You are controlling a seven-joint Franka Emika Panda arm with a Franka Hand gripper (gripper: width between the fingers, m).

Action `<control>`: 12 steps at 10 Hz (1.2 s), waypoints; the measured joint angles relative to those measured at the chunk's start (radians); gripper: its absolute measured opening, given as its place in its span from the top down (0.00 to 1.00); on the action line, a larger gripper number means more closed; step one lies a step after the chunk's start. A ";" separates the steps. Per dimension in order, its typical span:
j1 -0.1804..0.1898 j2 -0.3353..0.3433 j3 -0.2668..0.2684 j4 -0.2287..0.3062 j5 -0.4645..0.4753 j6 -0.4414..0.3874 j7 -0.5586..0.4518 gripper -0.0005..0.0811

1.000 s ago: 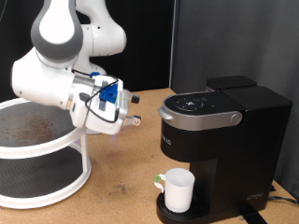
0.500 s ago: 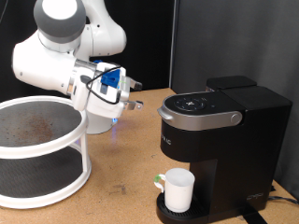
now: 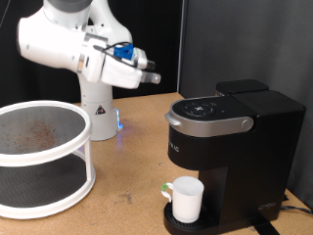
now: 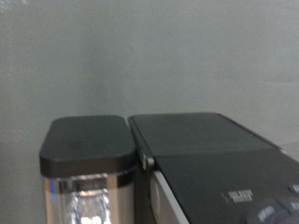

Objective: Make a cup of coffee with the keurig machine

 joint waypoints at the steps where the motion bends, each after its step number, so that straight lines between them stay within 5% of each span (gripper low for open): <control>1: 0.000 -0.034 0.014 0.004 -0.015 -0.001 0.033 0.01; 4: 0.000 -0.125 0.031 0.005 0.030 -0.002 0.152 0.01; 6: 0.002 -0.123 0.041 0.005 0.031 0.025 0.110 0.01; 8: 0.016 -0.124 0.106 0.040 0.033 0.112 0.077 0.01; 10: 0.018 -0.118 0.185 0.094 -0.073 0.176 0.119 0.01; 12: 0.022 -0.074 0.226 0.195 -0.253 0.066 0.273 0.01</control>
